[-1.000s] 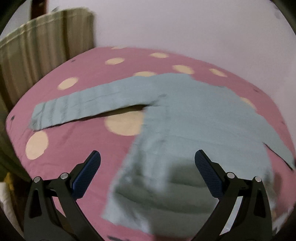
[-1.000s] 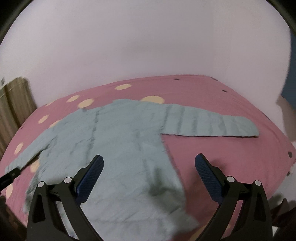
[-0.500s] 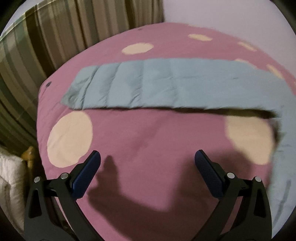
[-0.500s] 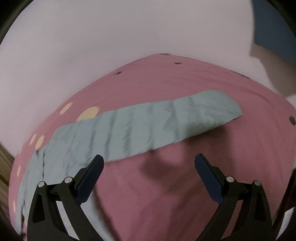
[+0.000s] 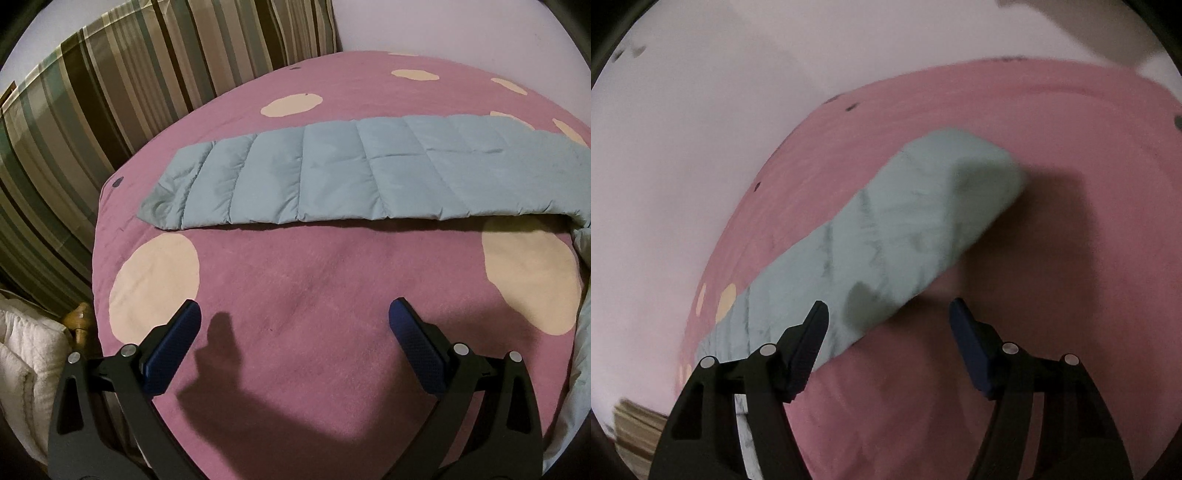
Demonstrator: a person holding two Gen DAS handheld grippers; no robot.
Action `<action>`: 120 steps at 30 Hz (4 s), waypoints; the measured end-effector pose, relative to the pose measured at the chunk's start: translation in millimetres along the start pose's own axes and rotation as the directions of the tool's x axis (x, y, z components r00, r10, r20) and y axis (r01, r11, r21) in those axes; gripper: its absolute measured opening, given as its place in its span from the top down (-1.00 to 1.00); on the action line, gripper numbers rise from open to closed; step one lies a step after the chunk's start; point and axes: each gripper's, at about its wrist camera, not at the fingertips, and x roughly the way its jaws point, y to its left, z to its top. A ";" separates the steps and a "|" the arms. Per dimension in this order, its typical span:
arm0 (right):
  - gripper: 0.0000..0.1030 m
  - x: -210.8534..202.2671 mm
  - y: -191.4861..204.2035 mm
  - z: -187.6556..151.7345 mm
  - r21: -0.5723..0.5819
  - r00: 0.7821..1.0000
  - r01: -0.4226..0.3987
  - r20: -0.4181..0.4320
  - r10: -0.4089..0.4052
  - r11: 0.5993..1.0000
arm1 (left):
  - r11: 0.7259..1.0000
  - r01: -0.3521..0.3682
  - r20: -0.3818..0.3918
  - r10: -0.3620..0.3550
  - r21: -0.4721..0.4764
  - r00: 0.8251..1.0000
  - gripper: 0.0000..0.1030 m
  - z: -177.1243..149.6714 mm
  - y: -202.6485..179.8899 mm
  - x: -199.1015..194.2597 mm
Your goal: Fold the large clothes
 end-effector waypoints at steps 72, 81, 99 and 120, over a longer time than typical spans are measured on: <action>0.33 65.2 398.5 -385.3 -0.821 0.882 -0.458 -0.469 0.054 0.341 | 0.999 -0.023 -0.003 0.023 0.022 1.000 -0.96 -2.1 -3.4 3.7; 0.15 -7.7 377.6 -332.3 -0.736 0.803 -0.596 -0.553 0.223 0.322 | 1.000 -0.022 -0.004 0.022 0.021 1.000 -0.96 -2.1 -3.3 3.3; 0.75 99.8 242.0 -160.9 -0.692 0.949 -0.227 -0.314 -0.002 0.685 | 0.998 -0.050 0.005 0.050 0.043 0.999 -0.96 0.4 -2.3 4.4; 0.75 170.4 309.7 -140.3 -0.749 0.973 -0.130 -0.221 -0.061 0.650 | 0.996 -0.069 0.016 0.069 0.055 0.998 -0.96 -2.5 -7.0 2.5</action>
